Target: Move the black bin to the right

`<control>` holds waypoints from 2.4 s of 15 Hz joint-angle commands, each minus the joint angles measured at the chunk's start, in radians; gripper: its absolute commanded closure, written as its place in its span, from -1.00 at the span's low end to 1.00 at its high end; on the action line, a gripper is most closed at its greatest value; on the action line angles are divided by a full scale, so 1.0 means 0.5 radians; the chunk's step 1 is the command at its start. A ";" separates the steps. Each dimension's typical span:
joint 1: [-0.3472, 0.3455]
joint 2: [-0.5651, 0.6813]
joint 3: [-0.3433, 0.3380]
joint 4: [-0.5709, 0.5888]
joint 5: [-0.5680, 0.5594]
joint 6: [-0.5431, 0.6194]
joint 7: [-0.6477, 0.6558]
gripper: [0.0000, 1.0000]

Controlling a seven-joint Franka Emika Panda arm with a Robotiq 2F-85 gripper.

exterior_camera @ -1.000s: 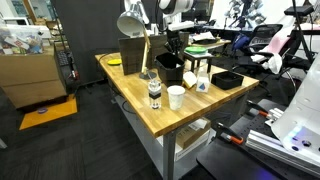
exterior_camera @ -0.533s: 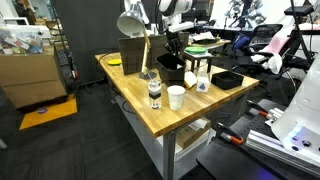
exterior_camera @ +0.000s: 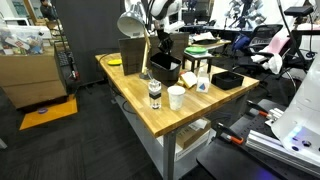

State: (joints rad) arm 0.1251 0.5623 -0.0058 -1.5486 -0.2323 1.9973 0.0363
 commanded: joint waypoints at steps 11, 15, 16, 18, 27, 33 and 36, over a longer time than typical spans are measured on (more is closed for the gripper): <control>-0.028 0.034 0.041 0.044 -0.002 0.016 -0.142 0.96; -0.060 0.089 0.113 0.118 0.038 0.025 -0.446 0.96; -0.071 0.109 0.135 0.136 0.061 0.027 -0.529 0.96; -0.074 0.157 0.167 0.171 0.070 0.019 -0.676 0.96; -0.079 0.312 0.177 0.337 0.139 -0.061 -0.740 0.07; -0.097 0.287 0.141 0.368 0.231 -0.018 -0.487 -0.77; -0.106 0.238 0.099 0.287 0.270 0.026 -0.268 -1.00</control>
State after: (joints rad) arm 0.0789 0.7028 0.0571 -1.3777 -0.1279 2.0008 -0.1809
